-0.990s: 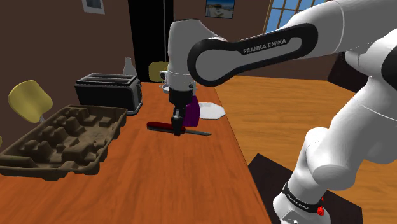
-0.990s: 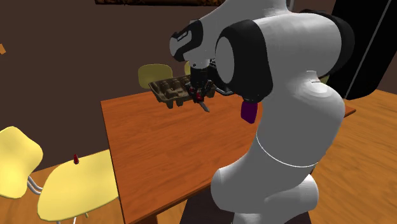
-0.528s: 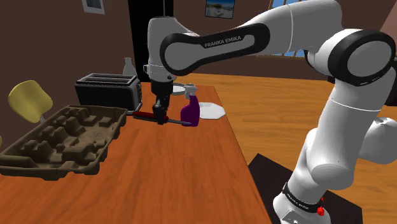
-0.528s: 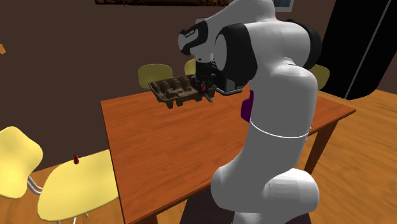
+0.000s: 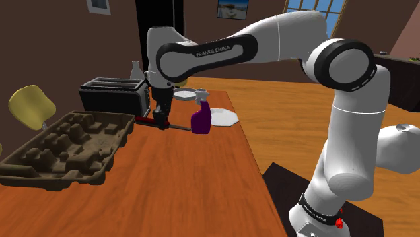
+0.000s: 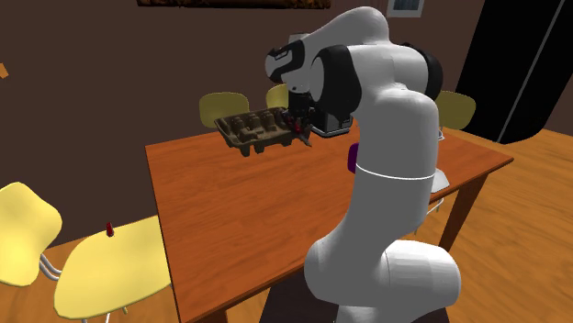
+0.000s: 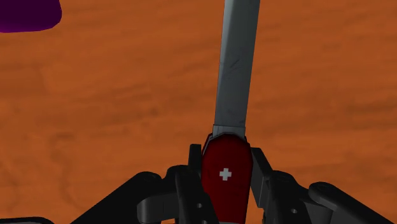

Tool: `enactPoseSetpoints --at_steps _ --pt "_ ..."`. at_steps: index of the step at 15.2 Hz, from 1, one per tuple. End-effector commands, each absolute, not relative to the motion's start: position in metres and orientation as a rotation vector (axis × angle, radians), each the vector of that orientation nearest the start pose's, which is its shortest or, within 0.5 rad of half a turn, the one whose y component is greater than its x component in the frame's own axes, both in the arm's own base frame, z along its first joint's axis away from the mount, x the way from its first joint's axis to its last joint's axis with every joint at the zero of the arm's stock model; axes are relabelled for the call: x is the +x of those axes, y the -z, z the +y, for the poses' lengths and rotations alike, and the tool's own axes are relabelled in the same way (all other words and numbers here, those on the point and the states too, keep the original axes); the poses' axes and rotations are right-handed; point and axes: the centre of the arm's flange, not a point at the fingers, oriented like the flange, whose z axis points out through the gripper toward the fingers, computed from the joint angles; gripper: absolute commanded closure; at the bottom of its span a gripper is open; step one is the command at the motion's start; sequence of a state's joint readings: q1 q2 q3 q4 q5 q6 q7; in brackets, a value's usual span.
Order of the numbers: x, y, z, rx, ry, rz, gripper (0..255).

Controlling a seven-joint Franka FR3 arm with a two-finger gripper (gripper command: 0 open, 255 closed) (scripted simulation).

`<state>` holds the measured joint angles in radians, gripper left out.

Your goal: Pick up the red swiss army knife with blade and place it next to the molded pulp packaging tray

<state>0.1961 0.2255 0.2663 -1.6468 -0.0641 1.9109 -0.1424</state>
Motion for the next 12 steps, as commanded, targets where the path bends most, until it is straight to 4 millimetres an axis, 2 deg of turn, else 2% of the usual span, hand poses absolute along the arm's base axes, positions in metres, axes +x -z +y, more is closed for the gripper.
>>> enactPoseSetpoints --at_steps 1,12 --pt "0.575 -0.477 0.267 -2.987 0.074 -0.952 255" --pt "0.575 -0.419 0.267 -2.987 0.074 -0.952 255"
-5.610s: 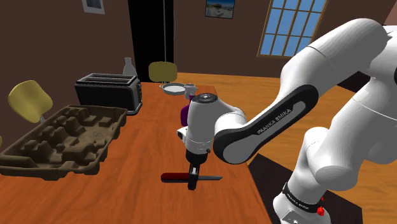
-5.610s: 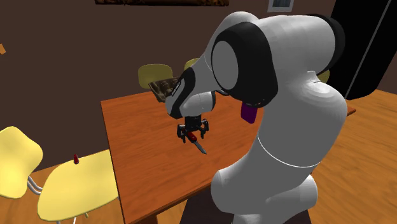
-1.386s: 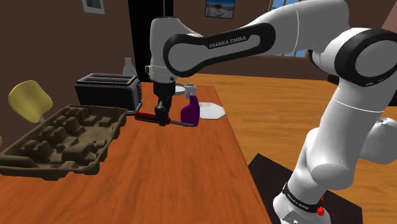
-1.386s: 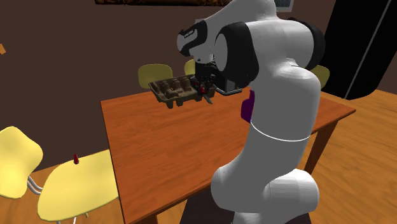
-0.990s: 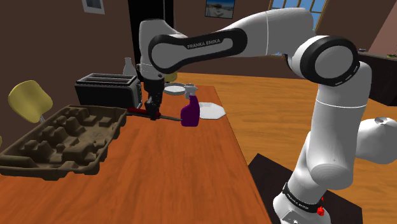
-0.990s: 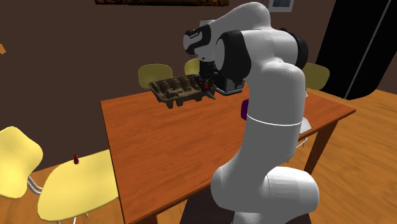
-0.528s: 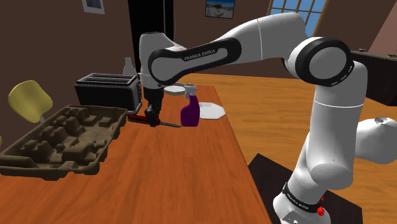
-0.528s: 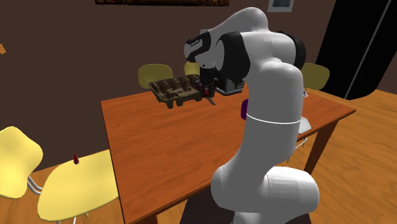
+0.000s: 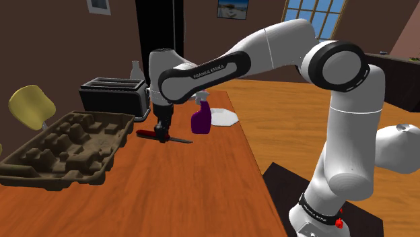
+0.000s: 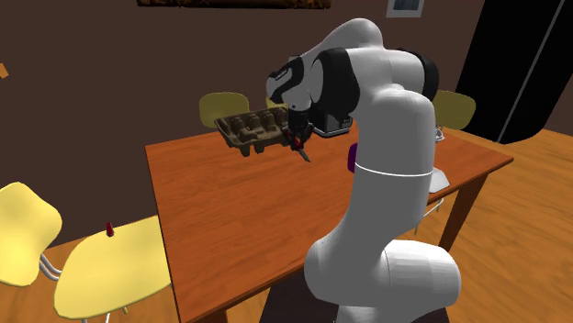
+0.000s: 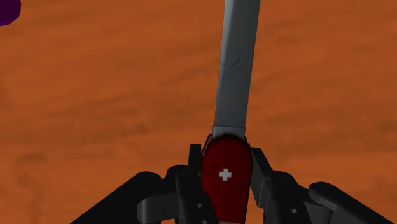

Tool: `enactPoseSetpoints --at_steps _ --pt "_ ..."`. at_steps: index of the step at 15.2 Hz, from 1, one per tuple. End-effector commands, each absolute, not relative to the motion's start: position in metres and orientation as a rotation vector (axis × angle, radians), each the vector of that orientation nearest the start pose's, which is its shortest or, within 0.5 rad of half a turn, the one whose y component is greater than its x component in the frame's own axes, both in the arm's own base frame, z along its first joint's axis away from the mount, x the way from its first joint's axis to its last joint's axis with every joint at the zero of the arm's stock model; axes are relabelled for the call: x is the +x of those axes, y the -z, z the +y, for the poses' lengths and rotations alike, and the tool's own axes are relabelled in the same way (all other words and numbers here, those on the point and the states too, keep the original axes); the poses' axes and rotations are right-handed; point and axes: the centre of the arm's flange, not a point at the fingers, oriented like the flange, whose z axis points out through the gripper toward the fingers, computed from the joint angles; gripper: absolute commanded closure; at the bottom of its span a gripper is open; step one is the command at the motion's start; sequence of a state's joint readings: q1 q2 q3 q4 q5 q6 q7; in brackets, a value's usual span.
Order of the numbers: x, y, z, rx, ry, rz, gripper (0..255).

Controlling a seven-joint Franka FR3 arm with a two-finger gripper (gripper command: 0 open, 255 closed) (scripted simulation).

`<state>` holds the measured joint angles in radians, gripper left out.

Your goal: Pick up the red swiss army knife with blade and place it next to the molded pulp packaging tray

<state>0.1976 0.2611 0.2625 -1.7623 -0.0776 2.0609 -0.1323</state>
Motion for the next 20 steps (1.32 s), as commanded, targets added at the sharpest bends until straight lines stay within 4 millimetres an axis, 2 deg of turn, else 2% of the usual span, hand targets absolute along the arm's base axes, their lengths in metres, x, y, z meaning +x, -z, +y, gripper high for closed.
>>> enactPoseSetpoints --at_steps 1,15,20 --pt "0.575 -0.414 0.267 -2.987 0.074 -0.952 255" --pt "0.575 -0.340 0.267 -2.987 0.074 -0.952 255" --pt "0.575 -0.339 0.267 -2.987 0.074 -0.952 255"
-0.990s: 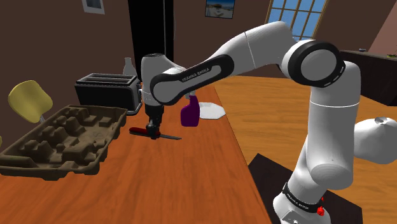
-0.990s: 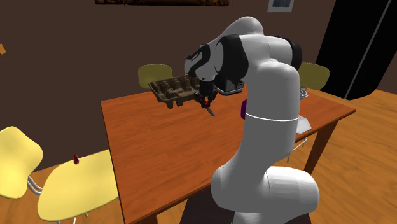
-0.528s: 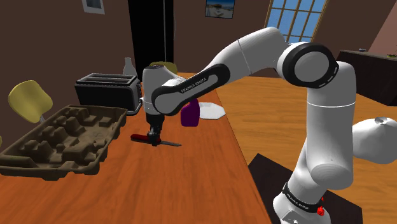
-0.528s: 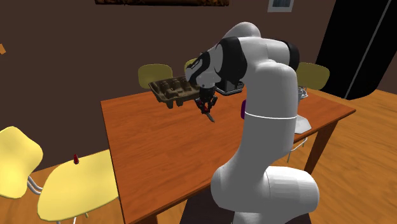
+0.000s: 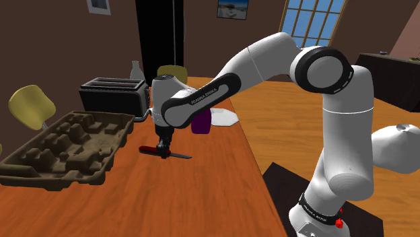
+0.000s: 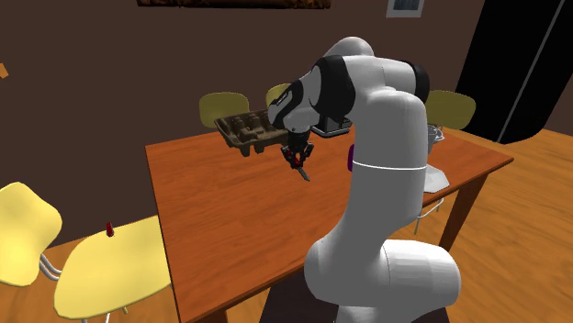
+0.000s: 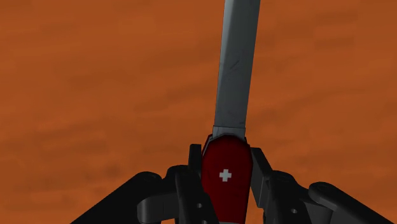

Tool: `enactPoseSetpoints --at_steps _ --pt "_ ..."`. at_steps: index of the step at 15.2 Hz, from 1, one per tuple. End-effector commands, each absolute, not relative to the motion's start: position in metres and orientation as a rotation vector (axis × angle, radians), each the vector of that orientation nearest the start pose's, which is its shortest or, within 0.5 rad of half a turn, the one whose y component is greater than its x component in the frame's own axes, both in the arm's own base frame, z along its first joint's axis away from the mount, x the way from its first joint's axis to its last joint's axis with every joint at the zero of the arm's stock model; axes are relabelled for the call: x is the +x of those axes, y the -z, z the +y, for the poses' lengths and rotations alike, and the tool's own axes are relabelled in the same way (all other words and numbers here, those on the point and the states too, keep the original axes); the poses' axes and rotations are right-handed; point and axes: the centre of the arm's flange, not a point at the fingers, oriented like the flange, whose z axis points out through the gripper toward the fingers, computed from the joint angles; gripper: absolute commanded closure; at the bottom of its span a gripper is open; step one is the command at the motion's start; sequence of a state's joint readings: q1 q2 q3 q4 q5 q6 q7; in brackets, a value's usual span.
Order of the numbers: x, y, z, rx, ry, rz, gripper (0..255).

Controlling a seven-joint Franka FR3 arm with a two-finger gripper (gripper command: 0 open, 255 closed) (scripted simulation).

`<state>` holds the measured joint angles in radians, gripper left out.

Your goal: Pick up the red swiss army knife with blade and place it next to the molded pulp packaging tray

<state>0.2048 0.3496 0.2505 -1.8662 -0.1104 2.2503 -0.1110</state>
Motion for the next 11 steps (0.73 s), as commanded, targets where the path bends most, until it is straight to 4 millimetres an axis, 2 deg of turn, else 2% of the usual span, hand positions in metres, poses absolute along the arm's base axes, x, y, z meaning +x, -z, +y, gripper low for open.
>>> enactPoseSetpoints --at_steps 1,3,4,9,11 --pt "0.575 -0.339 0.267 -2.987 0.074 -0.952 255" --pt "0.575 -0.339 0.267 -2.987 0.074 -0.952 255" --pt "0.575 -0.339 0.267 -2.987 0.074 -0.952 0" --pt "0.575 -0.339 0.267 -2.987 0.074 -0.952 0" --pt "0.574 -0.365 0.267 -2.987 0.074 -0.952 0"
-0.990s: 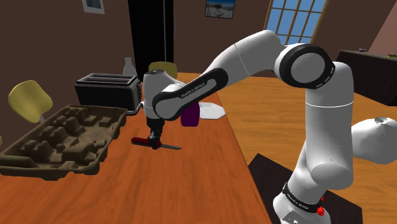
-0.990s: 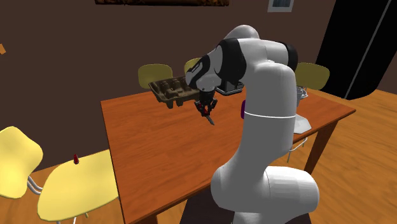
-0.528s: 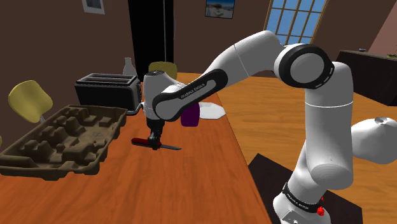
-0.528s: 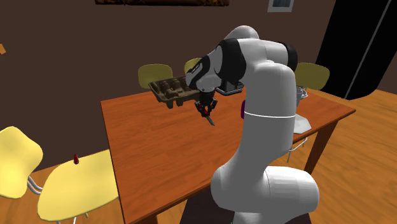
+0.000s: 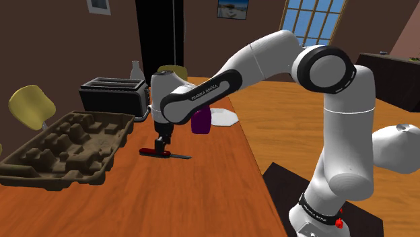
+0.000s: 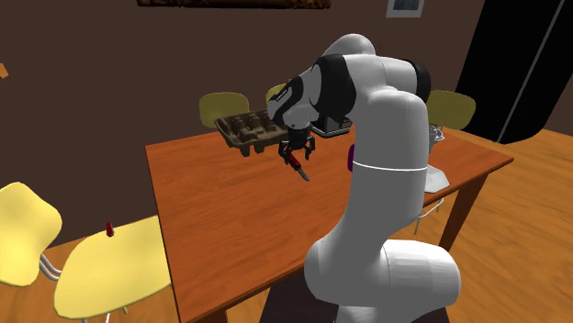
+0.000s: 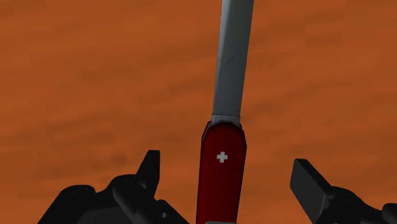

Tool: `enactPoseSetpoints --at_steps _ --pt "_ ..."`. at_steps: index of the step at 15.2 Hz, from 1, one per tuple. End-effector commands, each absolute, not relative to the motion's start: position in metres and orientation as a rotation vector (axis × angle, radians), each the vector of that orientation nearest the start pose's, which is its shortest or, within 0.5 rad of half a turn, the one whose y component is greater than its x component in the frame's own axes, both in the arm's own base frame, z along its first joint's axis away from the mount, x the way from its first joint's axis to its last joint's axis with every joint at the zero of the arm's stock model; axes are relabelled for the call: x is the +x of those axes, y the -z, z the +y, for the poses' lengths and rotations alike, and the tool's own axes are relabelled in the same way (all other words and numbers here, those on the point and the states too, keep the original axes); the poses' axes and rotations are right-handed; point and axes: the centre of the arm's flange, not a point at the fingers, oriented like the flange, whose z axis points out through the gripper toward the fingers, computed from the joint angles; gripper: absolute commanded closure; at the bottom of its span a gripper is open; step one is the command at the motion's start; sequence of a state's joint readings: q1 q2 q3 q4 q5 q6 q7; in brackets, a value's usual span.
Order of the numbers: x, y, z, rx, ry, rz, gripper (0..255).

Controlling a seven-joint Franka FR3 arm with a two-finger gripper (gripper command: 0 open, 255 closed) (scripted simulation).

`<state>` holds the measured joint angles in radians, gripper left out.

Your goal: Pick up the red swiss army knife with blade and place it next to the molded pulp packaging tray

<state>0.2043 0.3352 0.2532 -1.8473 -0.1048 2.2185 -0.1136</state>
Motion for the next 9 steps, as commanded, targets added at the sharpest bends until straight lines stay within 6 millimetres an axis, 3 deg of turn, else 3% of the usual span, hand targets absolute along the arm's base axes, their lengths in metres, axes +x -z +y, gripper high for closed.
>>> enactPoseSetpoints --at_steps 1,2,9 --pt "0.573 -0.378 0.266 -2.987 0.074 -0.952 0" --pt "0.573 -0.389 0.266 -2.987 0.074 -0.952 0" --pt "0.573 -0.389 0.266 -2.987 0.074 -0.952 0"
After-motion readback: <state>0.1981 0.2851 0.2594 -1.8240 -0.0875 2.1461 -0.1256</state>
